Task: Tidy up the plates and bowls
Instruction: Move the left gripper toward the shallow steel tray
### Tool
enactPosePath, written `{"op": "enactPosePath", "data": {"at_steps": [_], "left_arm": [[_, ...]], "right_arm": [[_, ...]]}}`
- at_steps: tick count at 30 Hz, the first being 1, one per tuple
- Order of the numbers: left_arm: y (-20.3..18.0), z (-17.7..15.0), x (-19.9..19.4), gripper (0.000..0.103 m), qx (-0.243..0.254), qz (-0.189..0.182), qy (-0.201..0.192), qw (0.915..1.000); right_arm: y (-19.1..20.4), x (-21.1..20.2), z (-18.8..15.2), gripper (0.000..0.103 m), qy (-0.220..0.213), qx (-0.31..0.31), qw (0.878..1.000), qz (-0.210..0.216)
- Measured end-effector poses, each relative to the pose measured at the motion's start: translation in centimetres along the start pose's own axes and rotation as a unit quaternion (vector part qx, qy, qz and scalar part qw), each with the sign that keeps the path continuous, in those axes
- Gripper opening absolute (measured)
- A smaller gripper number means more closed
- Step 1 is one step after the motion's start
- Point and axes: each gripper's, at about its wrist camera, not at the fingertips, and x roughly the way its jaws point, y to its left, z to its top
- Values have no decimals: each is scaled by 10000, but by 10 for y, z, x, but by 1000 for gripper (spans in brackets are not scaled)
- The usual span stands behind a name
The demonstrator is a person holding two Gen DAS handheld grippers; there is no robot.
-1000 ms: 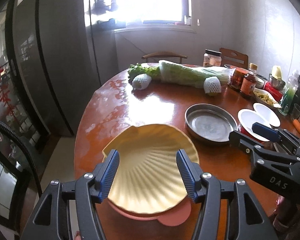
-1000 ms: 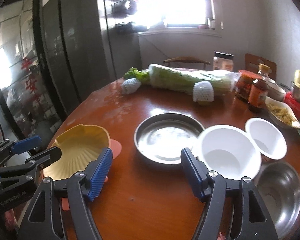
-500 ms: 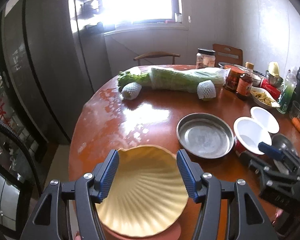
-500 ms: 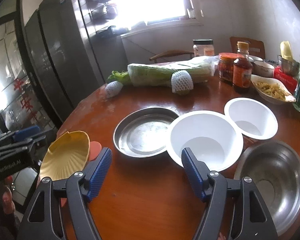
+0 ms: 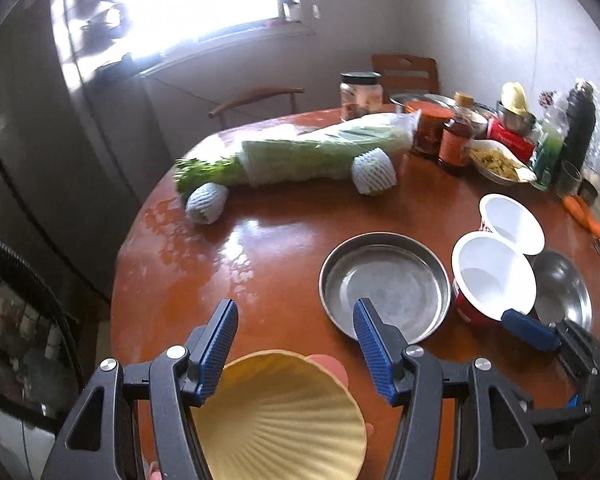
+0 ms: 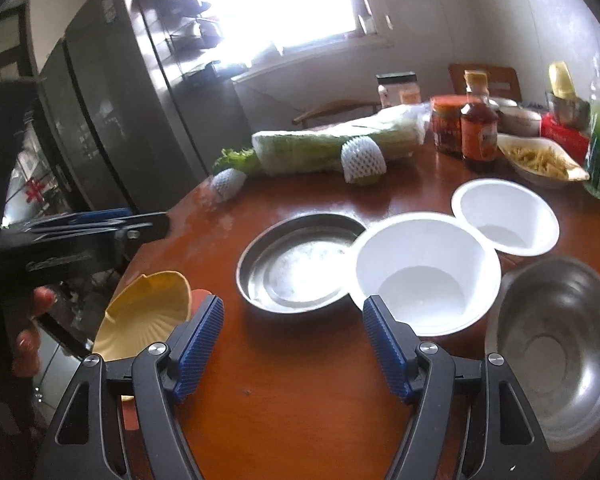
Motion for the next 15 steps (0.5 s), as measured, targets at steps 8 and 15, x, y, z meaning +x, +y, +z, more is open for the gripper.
{"op": "enactPosePath", "data": {"at_steps": [8,15], "left_arm": [[-10,17,40,60,405,-402,377,9977],[-13,31,73,60,640,-463,450,9959]], "right_arm": [[17,21,-8,74,371,132,9992,27],[12,49,-12,74,627,614,9961,-136]]}}
